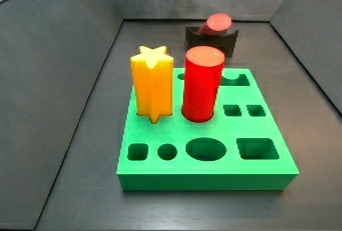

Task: Pick up the oval object. Move up. Place the oval object on the fixture. Regrasp the oval object. Move to above the board. Insert the oval object.
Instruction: Regrasp the oval object.

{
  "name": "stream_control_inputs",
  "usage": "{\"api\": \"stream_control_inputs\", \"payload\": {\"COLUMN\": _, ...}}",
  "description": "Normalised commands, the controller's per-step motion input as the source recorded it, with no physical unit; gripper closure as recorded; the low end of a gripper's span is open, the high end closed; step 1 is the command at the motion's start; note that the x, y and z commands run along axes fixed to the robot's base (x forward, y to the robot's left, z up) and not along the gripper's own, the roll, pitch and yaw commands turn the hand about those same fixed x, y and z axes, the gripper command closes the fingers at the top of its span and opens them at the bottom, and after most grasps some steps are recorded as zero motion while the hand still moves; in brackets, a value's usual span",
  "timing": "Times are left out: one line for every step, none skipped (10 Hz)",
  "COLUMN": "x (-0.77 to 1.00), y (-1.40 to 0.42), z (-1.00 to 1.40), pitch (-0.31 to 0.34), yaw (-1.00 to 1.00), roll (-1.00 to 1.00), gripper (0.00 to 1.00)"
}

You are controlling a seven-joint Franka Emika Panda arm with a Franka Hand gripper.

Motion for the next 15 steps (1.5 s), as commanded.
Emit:
{"api": "stream_control_inputs", "payload": {"x": -0.04, "y": -0.36, "z": -0.76, "pitch": -0.041, "yaw": -1.00, "roll": 0.80, "gripper": 0.00}}
{"api": "stream_control_inputs", "payload": {"x": 0.03, "y": -0.12, "z": -0.47, "pitch": -0.071, "yaw": -1.00, "roll": 0.78, "gripper": 0.00}}
{"api": "stream_control_inputs", "payload": {"x": 0.04, "y": -0.03, "z": -0.28, "pitch": -0.097, "yaw": -1.00, "roll": 0.77, "gripper": 0.00}}
{"api": "stream_control_inputs", "payload": {"x": 0.04, "y": -0.02, "z": -0.08, "pitch": -0.126, "yaw": -1.00, "roll": 0.75, "gripper": 0.00}}
{"api": "stream_control_inputs", "payload": {"x": 0.03, "y": -0.02, "z": -0.05, "pitch": -0.141, "yaw": -1.00, "roll": 0.75, "gripper": 0.00}}
{"api": "stream_control_inputs", "payload": {"x": 0.01, "y": -0.02, "z": -0.03, "pitch": -0.184, "yaw": -1.00, "roll": 0.74, "gripper": 0.00}}
{"api": "stream_control_inputs", "payload": {"x": 0.00, "y": -0.01, "z": -0.01, "pitch": -0.199, "yaw": -1.00, "roll": 0.73, "gripper": 0.00}}
{"api": "stream_control_inputs", "payload": {"x": -0.01, "y": -0.01, "z": 0.00, "pitch": -0.223, "yaw": -1.00, "roll": 0.72, "gripper": 0.00}}
{"api": "stream_control_inputs", "payload": {"x": -0.03, "y": -0.01, "z": 0.00, "pitch": -0.252, "yaw": -1.00, "roll": 0.71, "gripper": 0.00}}
{"api": "stream_control_inputs", "payload": {"x": -0.04, "y": -0.01, "z": 0.00, "pitch": -0.274, "yaw": -1.00, "roll": 0.70, "gripper": 0.00}}
{"api": "stream_control_inputs", "payload": {"x": -0.05, "y": 0.00, "z": 0.01, "pitch": -0.294, "yaw": -1.00, "roll": 0.69, "gripper": 0.00}}
{"api": "stream_control_inputs", "payload": {"x": -0.06, "y": -0.01, "z": 0.01, "pitch": -0.315, "yaw": -1.00, "roll": 0.67, "gripper": 0.00}}
{"api": "stream_control_inputs", "payload": {"x": -0.06, "y": -0.01, "z": 0.01, "pitch": -0.328, "yaw": -1.00, "roll": 0.66, "gripper": 0.00}}
{"api": "stream_control_inputs", "payload": {"x": -0.05, "y": -0.01, "z": 0.01, "pitch": -0.335, "yaw": -1.00, "roll": 0.64, "gripper": 0.00}}
{"api": "stream_control_inputs", "payload": {"x": -0.05, "y": -0.01, "z": 0.01, "pitch": -0.334, "yaw": -1.00, "roll": 0.63, "gripper": 0.00}}
